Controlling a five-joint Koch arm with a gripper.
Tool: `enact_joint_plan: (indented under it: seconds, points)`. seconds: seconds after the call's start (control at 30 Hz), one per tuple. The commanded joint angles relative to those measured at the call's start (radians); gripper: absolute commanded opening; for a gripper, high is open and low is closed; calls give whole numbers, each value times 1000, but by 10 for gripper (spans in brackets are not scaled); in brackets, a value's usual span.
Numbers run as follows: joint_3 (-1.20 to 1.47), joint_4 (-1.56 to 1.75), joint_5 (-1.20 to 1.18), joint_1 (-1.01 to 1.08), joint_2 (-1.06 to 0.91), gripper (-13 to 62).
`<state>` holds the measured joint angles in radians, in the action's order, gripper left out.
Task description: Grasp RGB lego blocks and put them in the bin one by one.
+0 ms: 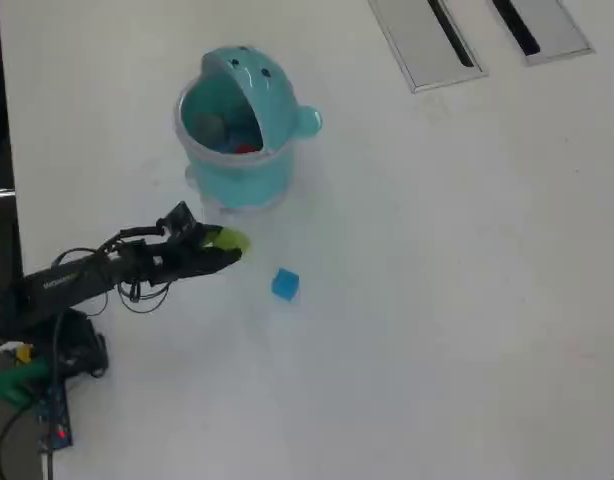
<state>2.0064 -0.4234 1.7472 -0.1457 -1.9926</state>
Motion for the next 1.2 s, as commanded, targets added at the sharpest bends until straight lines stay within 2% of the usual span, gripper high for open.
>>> enact_joint_plan:
  seconds: [0.0,0.3,0.37,0.47,1.17]
  points:
    - [-123,89,-2,-5,-32,45]
    - [-232,124,-23,-146,-25,39]
    - [-365,156,-110,-245,26,39]
    - [-403,170,-104,-304,52,39]
    - [-750,258,-49,-446,403,40]
